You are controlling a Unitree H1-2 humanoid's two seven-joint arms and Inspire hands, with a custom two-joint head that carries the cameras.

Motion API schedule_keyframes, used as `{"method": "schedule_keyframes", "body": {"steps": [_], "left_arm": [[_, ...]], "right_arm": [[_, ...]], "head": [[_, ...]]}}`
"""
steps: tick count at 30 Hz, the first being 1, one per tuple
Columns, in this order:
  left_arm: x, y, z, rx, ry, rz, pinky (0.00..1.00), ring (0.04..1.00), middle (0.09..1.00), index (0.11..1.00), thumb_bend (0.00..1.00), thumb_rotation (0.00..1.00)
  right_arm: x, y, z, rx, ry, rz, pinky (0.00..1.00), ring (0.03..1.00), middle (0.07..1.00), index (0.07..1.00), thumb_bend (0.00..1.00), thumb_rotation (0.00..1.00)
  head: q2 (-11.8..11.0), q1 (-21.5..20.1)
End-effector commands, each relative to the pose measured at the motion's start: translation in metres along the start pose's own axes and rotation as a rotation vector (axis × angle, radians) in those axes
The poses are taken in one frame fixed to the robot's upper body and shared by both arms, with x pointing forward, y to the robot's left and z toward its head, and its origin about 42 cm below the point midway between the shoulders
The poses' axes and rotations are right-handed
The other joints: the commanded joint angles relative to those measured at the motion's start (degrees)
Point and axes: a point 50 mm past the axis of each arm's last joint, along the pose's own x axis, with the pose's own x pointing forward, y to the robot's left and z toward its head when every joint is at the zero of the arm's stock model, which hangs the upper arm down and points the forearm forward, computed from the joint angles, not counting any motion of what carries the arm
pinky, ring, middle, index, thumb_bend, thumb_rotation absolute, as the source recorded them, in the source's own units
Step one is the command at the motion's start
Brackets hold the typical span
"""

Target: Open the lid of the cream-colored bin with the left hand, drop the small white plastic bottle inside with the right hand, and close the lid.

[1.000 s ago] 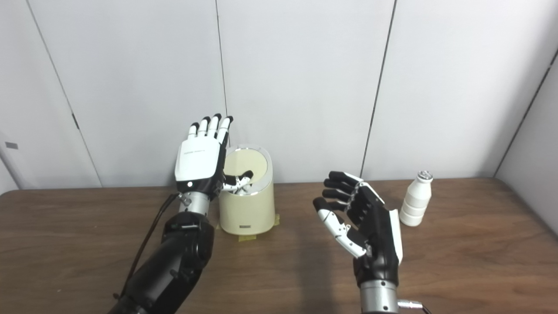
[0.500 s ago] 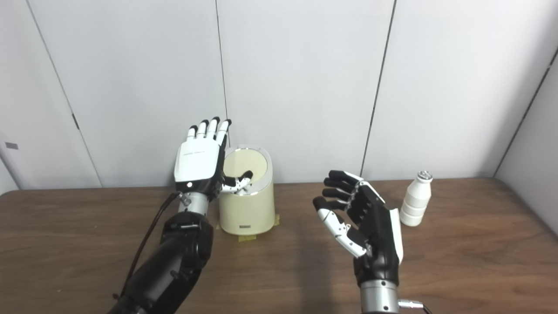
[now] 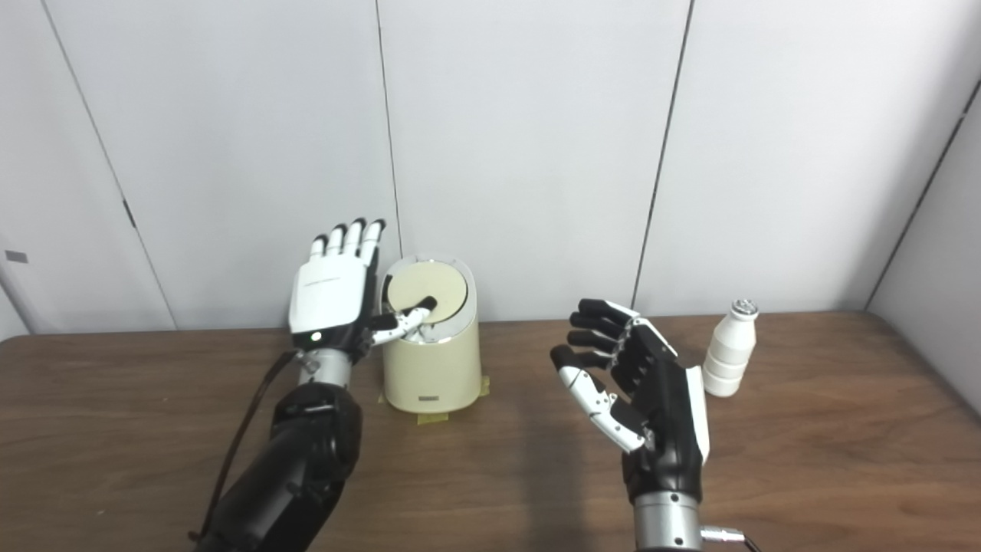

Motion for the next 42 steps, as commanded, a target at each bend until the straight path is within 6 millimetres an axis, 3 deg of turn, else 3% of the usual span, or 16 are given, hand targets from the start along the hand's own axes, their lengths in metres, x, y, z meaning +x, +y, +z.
{"method": "schedule_keyframes", "body": {"steps": [1,10,13,17,21,24,28,31,33,36,38,42], "left_arm": [[0.015,0.028,0.012,-0.055,-0.021,0.087,1.0,1.0,0.98,0.954,0.58,1.0],[0.017,0.05,0.006,-0.17,0.019,0.206,1.0,1.0,1.0,0.977,0.34,1.0],[0.013,0.061,0.005,-0.268,-0.005,0.251,1.0,0.962,0.932,0.903,0.27,1.0],[-0.011,0.08,-0.002,-0.435,-0.034,0.273,0.99,0.91,0.886,0.855,0.26,1.0],[-0.039,0.089,-0.018,-0.66,-0.137,0.263,0.75,0.818,0.817,0.799,0.24,0.85],[-0.061,0.092,-0.032,-0.765,-0.204,0.243,0.68,0.772,0.778,0.771,0.26,0.8],[-0.09,0.09,-0.05,-0.874,-0.184,0.245,0.67,0.765,0.767,0.753,0.25,0.71],[-0.104,0.088,-0.06,-0.91,-0.15,0.26,0.68,0.764,0.762,0.743,0.23,0.64],[-0.109,0.087,-0.065,-0.912,-0.136,0.266,0.68,0.759,0.754,0.737,0.23,0.63],[-0.12,0.084,-0.074,-0.896,-0.116,0.268,0.67,0.75,0.746,0.732,0.23,0.58],[-0.125,0.083,-0.078,-0.879,-0.113,0.264,0.67,0.752,0.749,0.734,0.23,0.57],[-0.131,0.08,-0.084,-0.833,-0.104,0.264,0.68,0.755,0.749,0.734,0.22,0.59]], "right_arm": [[0.006,0.006,0.014,0.019,-0.074,0.007,0.54,0.631,0.654,0.642,0.29,0.18],[0.006,0.005,0.013,0.016,-0.073,0.004,0.53,0.623,0.649,0.637,0.29,0.17],[0.007,0.004,0.012,0.019,-0.07,-0.002,0.53,0.625,0.654,0.641,0.29,0.16],[0.011,-0.002,0.007,0.021,-0.082,-0.01,0.53,0.623,0.656,0.643,0.29,0.14],[0.011,-0.014,0.005,-0.013,-0.082,-0.023,0.51,0.597,0.63,0.621,0.32,0.17],[0.009,-0.027,0.001,-0.039,-0.09,-0.047,0.48,0.555,0.592,0.59,0.37,0.17],[0.007,-0.049,-0.004,-0.048,-0.099,-0.118,0.43,0.482,0.534,0.503,0.48,0.14],[0.009,-0.062,-0.007,-0.065,-0.112,-0.176,0.42,0.464,0.507,0.486,0.5,0.14],[0.011,-0.066,-0.007,-0.09,-0.145,-0.202,0.4,0.439,0.499,0.471,0.52,0.04],[0.017,-0.071,0.002,-0.132,-0.2,-0.273,0.35,0.401,0.499,0.457,0.52,0.0],[0.02,-0.075,0.004,-0.152,-0.232,-0.315,0.34,0.401,0.498,0.458,0.53,0.0],[0.029,-0.088,0.003,-0.224,-0.295,-0.373,0.47,0.534,0.501,0.475,0.53,0.0]], "head": [[0.1,0.0],[0.0,-0.2],[-0.3,-0.5],[-1.6,-0.7],[-1.5,-0.8],[-1.5,-0.9],[-1.1,-0.3],[-0.9,-0.3],[-0.9,-0.3],[-0.8,-0.7],[-0.8,-0.8],[-0.9,-0.9]]}}
